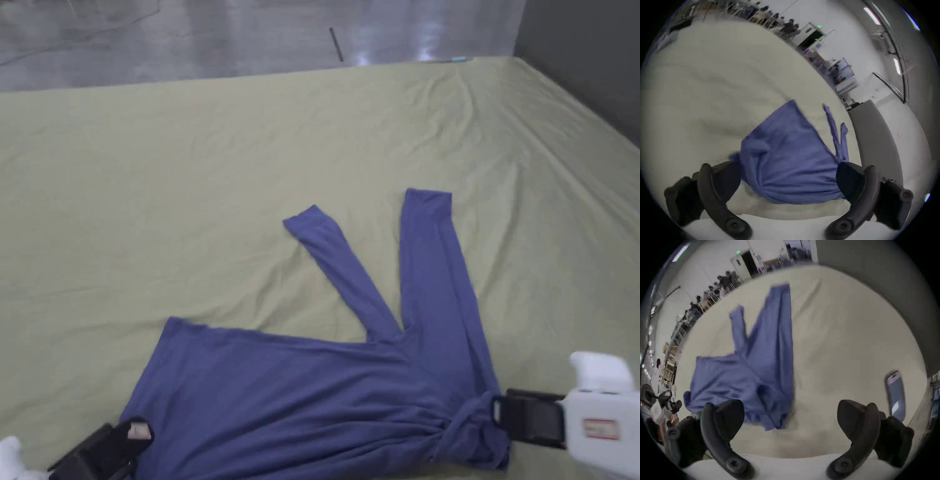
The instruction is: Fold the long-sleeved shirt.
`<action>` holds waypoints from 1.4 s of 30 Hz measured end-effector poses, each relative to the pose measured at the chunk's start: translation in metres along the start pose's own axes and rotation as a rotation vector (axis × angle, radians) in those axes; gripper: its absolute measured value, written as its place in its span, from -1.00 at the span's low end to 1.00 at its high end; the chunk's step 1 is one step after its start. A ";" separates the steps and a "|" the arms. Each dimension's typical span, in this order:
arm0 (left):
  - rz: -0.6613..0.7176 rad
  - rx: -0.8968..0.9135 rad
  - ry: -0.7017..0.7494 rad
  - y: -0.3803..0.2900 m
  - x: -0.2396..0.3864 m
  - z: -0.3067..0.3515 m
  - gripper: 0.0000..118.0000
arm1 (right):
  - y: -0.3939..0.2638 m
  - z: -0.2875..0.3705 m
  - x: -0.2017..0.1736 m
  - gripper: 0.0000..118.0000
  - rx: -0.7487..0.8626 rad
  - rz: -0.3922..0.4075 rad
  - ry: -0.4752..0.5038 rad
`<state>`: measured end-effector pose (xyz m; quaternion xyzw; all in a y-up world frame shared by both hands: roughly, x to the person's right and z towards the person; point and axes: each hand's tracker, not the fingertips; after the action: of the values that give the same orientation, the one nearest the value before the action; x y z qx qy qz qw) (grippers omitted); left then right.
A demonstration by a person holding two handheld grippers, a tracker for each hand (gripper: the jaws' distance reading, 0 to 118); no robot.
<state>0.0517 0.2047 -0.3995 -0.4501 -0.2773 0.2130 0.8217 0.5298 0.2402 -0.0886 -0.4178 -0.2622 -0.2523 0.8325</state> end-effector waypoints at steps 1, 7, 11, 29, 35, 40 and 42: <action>-0.041 0.009 0.002 -0.005 0.015 0.014 1.00 | -0.003 0.016 -0.003 1.00 0.028 0.000 0.017; -0.172 -0.159 0.067 -0.045 0.031 0.022 -0.20 | -0.051 0.036 -0.050 0.09 -0.033 0.051 0.006; -0.241 -0.227 0.165 -0.069 0.046 0.012 -1.00 | -0.091 0.012 -0.083 -0.96 -0.122 0.124 0.046; -0.568 -0.345 0.474 0.104 0.071 -0.235 0.35 | -0.078 -0.008 -0.074 -0.96 -0.173 0.111 0.096; -0.681 -0.257 0.517 0.088 0.099 -0.223 -1.00 | -0.040 -0.012 -0.046 -0.96 -0.139 0.090 0.011; -0.535 -0.152 0.395 0.092 0.103 -0.190 -1.00 | 0.033 -0.023 -0.026 -0.96 -0.038 0.061 -0.028; -0.430 -0.106 0.353 0.098 0.105 -0.166 -1.00 | 0.066 -0.040 -0.018 -0.96 -0.043 0.041 -0.004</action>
<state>0.2287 0.2137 -0.5291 -0.4536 -0.2299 -0.0626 0.8588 0.5672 0.2454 -0.1579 -0.4414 -0.2500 -0.2399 0.8277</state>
